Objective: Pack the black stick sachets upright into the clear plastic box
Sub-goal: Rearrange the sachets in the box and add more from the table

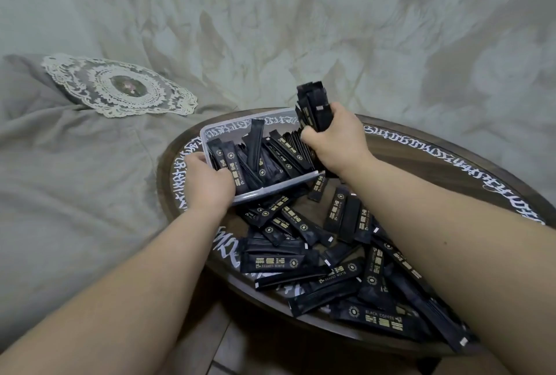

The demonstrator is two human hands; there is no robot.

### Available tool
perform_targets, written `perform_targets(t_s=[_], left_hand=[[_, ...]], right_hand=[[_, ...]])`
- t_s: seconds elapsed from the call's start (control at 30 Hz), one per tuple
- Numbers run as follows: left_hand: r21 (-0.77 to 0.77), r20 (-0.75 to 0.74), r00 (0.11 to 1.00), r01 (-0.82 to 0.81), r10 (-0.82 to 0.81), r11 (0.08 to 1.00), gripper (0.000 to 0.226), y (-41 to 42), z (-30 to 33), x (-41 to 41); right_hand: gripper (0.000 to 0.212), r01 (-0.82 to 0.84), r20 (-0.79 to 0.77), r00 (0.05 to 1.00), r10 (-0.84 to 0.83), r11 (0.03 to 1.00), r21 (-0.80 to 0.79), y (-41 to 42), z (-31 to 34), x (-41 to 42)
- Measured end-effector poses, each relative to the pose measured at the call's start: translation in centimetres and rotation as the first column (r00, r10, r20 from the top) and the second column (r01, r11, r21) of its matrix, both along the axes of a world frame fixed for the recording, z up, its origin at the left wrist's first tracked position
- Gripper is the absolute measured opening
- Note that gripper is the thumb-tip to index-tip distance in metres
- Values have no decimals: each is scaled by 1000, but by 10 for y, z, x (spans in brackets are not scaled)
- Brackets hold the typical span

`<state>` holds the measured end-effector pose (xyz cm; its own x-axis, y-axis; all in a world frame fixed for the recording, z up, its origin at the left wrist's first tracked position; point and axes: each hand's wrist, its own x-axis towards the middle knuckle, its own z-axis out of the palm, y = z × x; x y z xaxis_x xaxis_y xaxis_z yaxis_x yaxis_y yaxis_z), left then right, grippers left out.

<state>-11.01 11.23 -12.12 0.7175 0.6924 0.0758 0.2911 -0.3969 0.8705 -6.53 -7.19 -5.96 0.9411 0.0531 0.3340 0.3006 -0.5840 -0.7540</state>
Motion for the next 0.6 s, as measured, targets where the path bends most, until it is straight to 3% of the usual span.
perform_targets(t_s=[0.2, 0.4, 0.5, 0.6], left_hand=[[54, 102, 994, -43, 37, 998, 15, -5, -11, -11], [29, 126, 991, -48, 44, 998, 17, -1, -18, -7], [38, 141, 990, -25, 19, 999, 25, -2, -20, -9], [57, 142, 990, 2, -10, 998, 31, -2, -21, -10]], right_hand=[[28, -31, -14, 999, 32, 999, 41, 30, -9, 13], [43, -7, -147, 989, -16, 988, -157, 34, -47, 12], [69, 39, -113, 991, -71, 964, -263, 31, -57, 13], [75, 63, -51, 995, -87, 929, -364, 24, -55, 9]])
